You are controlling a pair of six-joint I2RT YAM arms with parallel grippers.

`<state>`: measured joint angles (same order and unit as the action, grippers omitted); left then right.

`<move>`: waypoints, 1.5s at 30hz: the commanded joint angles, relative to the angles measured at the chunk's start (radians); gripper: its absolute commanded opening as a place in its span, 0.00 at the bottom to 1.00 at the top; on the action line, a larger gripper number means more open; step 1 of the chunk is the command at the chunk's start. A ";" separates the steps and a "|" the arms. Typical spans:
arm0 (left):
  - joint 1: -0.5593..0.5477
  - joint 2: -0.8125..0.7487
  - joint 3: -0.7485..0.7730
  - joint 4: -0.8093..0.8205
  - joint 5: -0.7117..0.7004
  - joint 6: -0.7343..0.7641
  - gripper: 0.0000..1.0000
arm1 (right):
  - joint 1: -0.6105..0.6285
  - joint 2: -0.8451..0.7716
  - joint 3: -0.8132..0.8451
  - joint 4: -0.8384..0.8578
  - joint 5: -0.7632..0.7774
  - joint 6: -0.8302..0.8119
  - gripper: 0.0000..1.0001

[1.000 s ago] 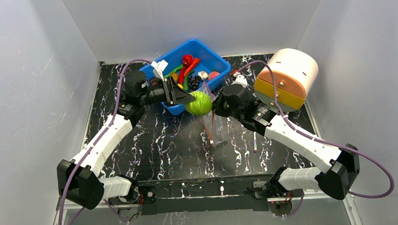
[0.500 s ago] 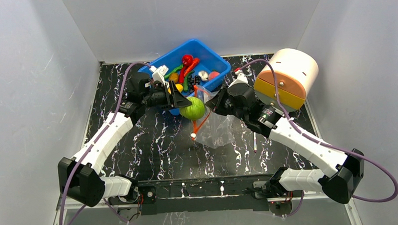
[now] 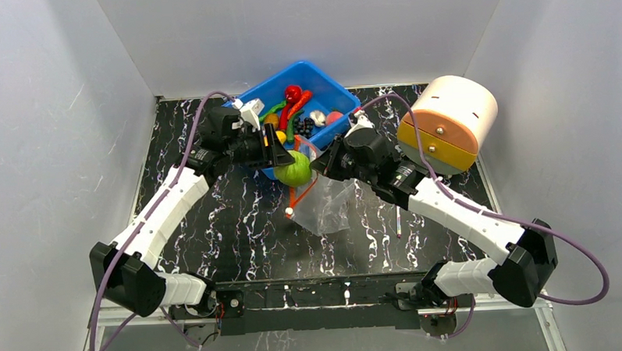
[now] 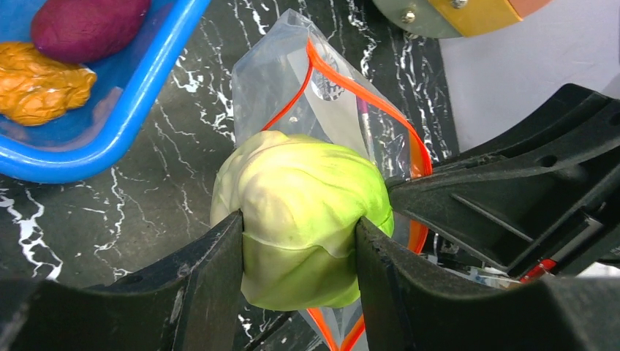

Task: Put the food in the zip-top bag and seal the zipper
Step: Place the fake vegetable in the zipper food storage bag.

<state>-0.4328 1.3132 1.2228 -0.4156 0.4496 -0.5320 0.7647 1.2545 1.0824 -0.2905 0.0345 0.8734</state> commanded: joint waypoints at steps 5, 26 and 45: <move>-0.040 0.021 0.114 -0.129 -0.113 0.034 0.30 | 0.002 0.042 0.034 0.098 -0.027 0.045 0.00; -0.070 -0.001 0.106 -0.126 -0.014 -0.073 0.42 | 0.001 -0.002 -0.025 0.153 -0.041 0.078 0.00; -0.086 0.113 0.221 -0.309 -0.221 -0.027 0.28 | 0.003 0.005 0.041 0.173 -0.108 0.054 0.00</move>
<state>-0.5072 1.4117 1.4086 -0.6899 0.2619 -0.5682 0.7559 1.2762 1.0512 -0.2123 -0.0299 0.9318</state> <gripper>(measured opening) 0.492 0.009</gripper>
